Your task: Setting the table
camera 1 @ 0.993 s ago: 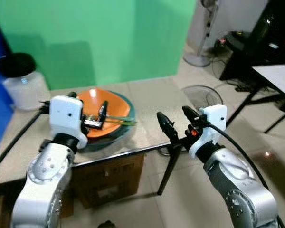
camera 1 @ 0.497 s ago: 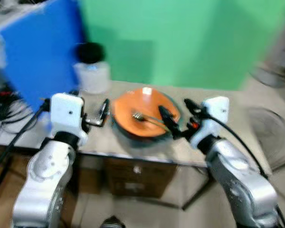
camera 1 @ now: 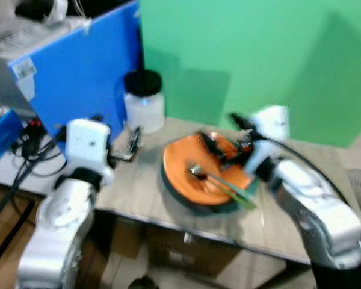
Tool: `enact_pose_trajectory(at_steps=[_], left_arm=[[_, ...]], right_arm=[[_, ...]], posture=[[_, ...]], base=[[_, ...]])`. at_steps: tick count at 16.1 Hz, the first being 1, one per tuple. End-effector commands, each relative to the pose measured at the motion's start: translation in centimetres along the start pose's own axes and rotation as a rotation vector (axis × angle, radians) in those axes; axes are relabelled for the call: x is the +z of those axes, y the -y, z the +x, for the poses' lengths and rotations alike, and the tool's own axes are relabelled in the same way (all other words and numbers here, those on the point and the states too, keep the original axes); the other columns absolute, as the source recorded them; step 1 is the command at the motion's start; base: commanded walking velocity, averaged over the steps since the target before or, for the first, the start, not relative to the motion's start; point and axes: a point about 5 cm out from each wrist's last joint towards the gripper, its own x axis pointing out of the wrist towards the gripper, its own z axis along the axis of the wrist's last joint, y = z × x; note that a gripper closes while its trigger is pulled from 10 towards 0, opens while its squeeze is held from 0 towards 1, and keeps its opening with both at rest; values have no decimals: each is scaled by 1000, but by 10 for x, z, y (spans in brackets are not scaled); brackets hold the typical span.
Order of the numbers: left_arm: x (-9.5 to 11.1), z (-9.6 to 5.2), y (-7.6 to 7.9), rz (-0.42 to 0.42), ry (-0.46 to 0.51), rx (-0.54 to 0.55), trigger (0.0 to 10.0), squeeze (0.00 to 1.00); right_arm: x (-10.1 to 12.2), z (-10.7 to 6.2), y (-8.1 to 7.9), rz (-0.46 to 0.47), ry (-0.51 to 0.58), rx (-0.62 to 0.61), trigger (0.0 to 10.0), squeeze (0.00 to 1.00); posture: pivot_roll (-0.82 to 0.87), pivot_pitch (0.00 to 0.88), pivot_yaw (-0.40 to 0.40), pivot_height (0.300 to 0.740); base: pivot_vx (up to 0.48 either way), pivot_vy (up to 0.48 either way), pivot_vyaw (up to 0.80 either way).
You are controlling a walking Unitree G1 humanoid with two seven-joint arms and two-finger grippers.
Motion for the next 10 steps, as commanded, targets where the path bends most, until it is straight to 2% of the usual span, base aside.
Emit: enact_pose_trajectory(at_steps=[1, 3, 6, 8, 10], left_arm=[[3, 0, 11, 3, 10, -81, 10000, 0], [2, 0, 18, 22, 13, -178, 10000, 0], [0, 2, 24, 91, -7, -374, 10000, 0], [2, 1, 28, 105, -15, -482, 10000, 0], [2, 2, 31, 127, -21, -558, 10000, 0]], right_arm=[[0, -4, 10, -34, -50, -15, 10000, 0], [0, -1, 17, -93, -146, 24, 10000, 0], [-9, 2, 27, -118, -352, 139, 10000, 0], [-14, 3, 32, -96, -432, 195, 10000, 0], [-16, 7, 36, -141, -526, 208, 10000, 0]], posture=[[199, 0, -56, 740], [188, 0, -60, 740], [159, 0, -57, 740], [134, 0, -48, 740], [110, 0, -37, 740]], base=[[0, 0, 0], [0, 0, 0], [0, 0, 0], [0, 0, 0], [0, 0, 0]])
